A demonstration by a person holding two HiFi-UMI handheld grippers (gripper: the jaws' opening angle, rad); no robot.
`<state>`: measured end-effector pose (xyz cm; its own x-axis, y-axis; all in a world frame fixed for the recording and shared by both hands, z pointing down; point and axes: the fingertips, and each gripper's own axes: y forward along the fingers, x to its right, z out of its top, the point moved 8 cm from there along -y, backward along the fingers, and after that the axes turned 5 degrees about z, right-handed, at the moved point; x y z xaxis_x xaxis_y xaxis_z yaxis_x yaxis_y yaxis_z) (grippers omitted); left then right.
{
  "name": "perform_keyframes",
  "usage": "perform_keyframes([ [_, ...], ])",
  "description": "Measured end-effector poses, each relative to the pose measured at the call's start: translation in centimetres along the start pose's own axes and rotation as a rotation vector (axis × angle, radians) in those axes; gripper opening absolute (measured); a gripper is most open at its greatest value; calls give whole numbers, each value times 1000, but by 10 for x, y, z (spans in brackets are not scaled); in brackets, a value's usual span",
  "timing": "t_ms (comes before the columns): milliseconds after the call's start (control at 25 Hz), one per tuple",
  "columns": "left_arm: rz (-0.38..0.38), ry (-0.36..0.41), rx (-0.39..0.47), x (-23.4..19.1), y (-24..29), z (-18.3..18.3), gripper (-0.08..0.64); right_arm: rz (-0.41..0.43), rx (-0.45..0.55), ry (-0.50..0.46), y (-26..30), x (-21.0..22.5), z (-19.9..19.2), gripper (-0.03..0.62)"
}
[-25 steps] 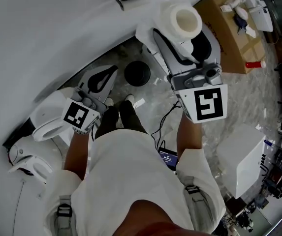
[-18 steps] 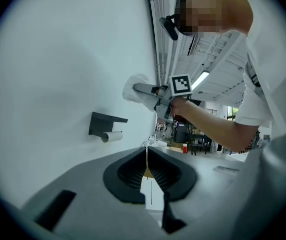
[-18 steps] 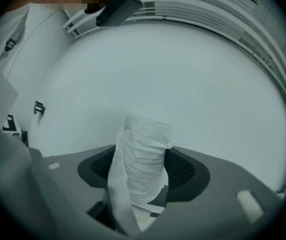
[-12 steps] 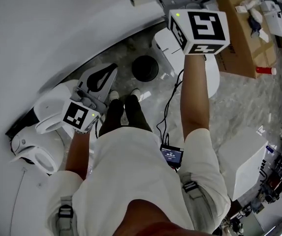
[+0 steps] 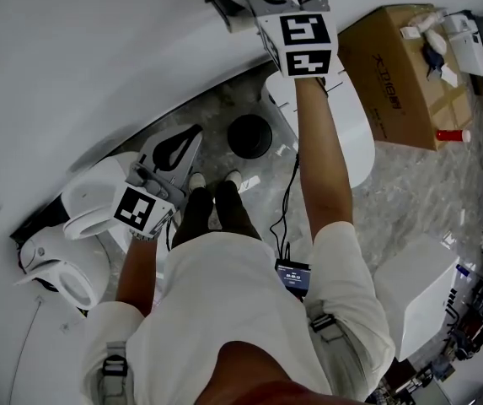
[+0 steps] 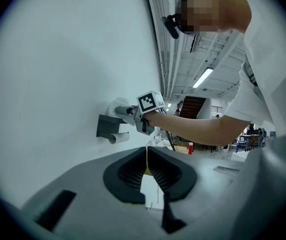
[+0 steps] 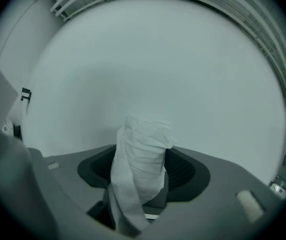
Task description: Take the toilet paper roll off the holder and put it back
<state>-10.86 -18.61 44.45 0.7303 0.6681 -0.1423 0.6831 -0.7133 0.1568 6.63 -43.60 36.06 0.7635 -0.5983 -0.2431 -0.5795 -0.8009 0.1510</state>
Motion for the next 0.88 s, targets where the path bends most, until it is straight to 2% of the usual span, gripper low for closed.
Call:
perform_keyframes([
  [120, 8, 4, 4, -1, -1, 3, 6, -7, 17, 37, -1, 2, -4, 291],
  [320, 11, 10, 11, 0, -2, 6, 6, 9, 20, 26, -1, 1, -4, 300],
  [440, 8, 13, 17, 1, -2, 7, 6, 15, 33, 49, -5, 2, -2, 360],
  [520, 7, 16, 20, 2, -3, 9, 6, 15, 54, 73, -12, 3, 2, 368],
  [720, 5, 26, 34, 4, -7, 15, 6, -20, 109, 106, -46, 2, 9, 368],
  [880, 4, 37, 54, 7, -13, 23, 6, -29, 138, 115, -92, -14, 11, 360],
])
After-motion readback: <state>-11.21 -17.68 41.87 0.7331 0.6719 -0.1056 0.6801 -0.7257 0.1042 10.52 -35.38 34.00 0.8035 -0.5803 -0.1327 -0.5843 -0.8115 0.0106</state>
